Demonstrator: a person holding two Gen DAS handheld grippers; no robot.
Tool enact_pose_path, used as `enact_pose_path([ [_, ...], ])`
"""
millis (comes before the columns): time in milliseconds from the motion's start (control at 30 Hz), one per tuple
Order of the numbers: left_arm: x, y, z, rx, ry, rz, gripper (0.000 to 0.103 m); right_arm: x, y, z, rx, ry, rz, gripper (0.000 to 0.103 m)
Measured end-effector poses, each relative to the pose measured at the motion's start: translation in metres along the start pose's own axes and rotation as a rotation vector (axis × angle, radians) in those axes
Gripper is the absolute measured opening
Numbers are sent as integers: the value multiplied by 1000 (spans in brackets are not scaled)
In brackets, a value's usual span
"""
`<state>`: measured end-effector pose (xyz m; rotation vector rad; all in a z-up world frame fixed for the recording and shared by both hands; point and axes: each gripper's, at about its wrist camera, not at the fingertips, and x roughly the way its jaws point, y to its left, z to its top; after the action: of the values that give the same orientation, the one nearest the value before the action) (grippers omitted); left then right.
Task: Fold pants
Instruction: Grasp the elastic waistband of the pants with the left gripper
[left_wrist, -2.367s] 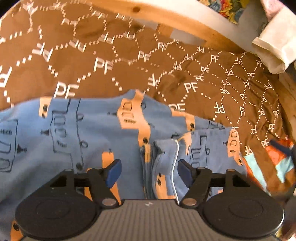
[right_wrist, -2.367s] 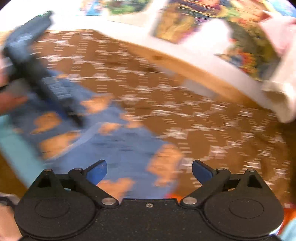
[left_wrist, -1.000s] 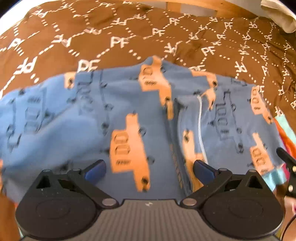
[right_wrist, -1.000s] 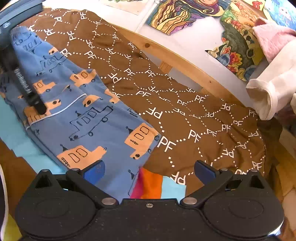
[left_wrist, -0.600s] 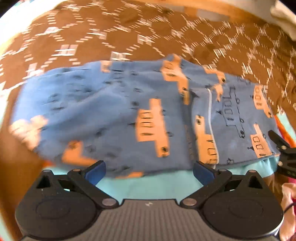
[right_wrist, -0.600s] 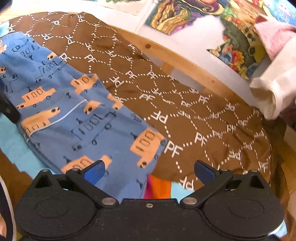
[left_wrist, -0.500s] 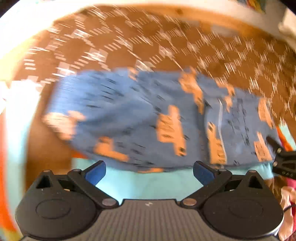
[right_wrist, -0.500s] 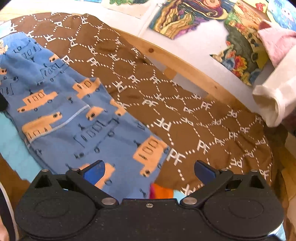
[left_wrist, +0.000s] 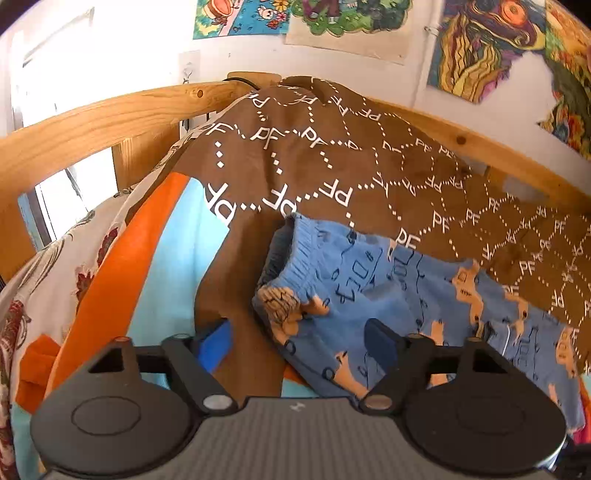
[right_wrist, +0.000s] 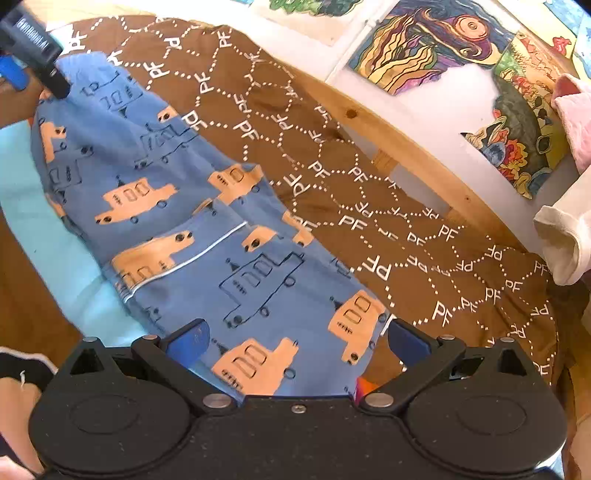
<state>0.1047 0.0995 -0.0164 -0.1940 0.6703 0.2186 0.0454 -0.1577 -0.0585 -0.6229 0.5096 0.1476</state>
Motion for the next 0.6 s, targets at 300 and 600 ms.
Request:
enact_pose_path([
  [300, -4, 17, -2, -76, -47, 20, 19, 3, 20, 9, -52, 22, 26, 102],
  [600, 11, 29, 0, -191, 26, 6, 20, 6, 28, 15, -56, 15, 45, 102],
])
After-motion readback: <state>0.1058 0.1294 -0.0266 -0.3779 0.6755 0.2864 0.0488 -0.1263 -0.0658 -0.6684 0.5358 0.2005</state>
